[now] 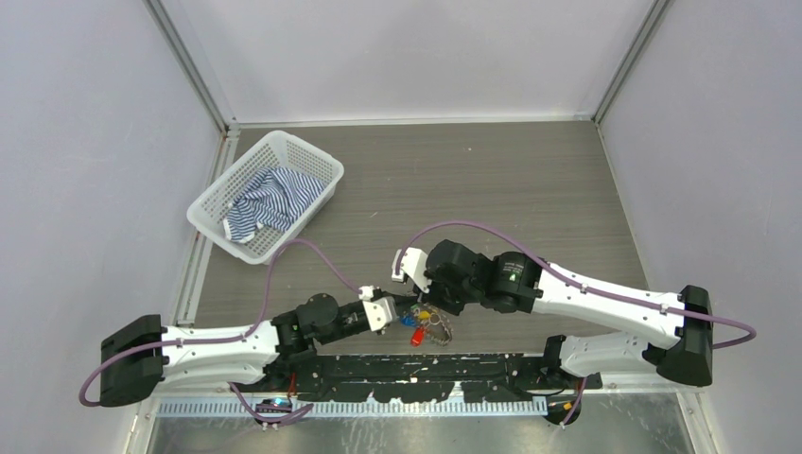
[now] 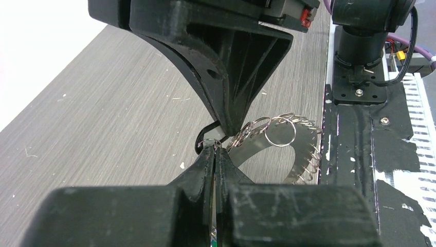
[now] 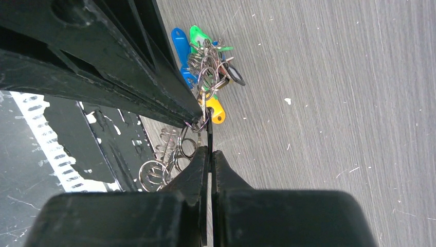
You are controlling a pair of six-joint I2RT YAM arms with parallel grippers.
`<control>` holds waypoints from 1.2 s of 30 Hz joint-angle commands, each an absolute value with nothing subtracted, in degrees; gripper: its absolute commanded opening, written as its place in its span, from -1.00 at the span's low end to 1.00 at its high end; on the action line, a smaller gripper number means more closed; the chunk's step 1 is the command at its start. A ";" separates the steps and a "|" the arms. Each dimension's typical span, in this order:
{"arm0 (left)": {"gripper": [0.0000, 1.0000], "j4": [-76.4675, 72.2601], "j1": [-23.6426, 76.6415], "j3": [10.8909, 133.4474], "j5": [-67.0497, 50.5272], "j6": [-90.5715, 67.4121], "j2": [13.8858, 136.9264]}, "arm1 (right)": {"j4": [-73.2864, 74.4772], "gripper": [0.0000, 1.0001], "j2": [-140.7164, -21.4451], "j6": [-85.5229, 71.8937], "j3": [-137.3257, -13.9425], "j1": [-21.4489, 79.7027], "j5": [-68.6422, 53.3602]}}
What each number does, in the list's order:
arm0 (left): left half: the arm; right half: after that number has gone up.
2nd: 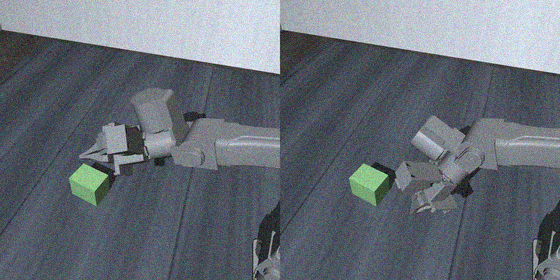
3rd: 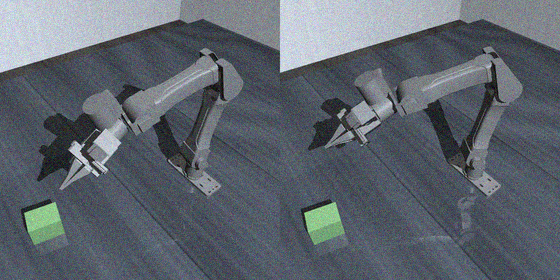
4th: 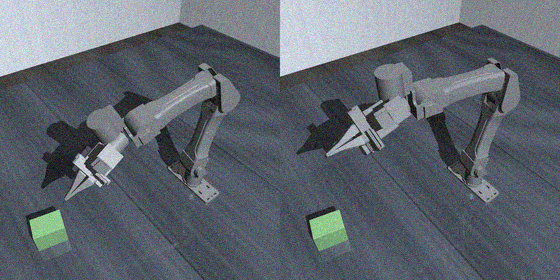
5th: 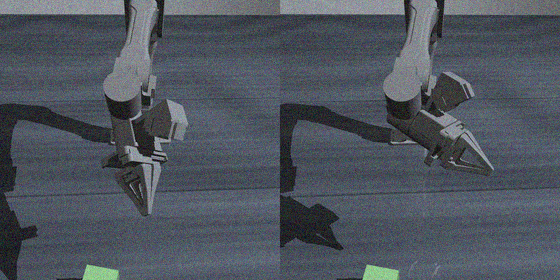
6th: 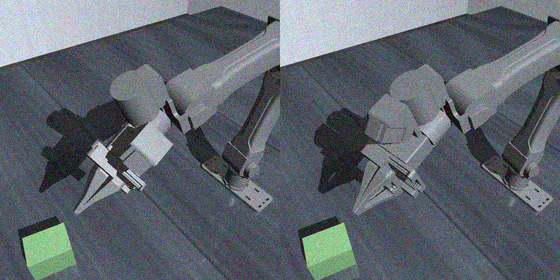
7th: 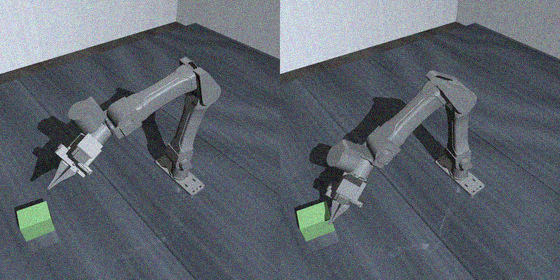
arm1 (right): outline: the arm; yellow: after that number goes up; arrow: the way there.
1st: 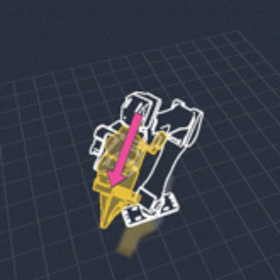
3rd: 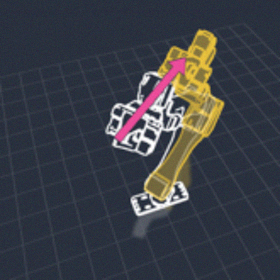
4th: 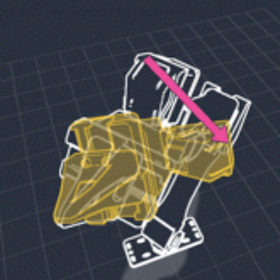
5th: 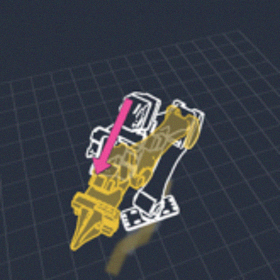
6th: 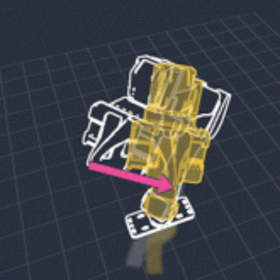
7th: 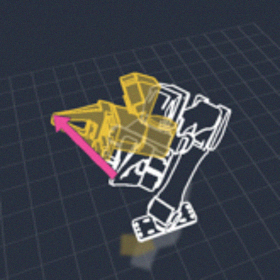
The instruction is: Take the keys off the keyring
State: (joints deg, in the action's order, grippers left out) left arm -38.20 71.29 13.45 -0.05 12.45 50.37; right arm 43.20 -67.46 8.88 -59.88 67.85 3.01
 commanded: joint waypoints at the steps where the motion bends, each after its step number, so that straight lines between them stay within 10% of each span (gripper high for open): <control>1: -1.00 -44.82 71.68 16.13 -1.25 12.83 48.34 | 39.95 -0.98 -67.79 8.58 -58.81 67.01 1.04; 36: -0.99 -45.32 71.70 16.79 -5.36 12.11 49.40 | 40.69 -0.98 -70.82 7.48 -61.06 63.37 -5.79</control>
State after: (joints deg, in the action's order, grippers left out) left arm -37.80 71.29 13.45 -1.56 12.43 51.09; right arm 43.88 -70.13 8.47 -60.40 64.45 -3.36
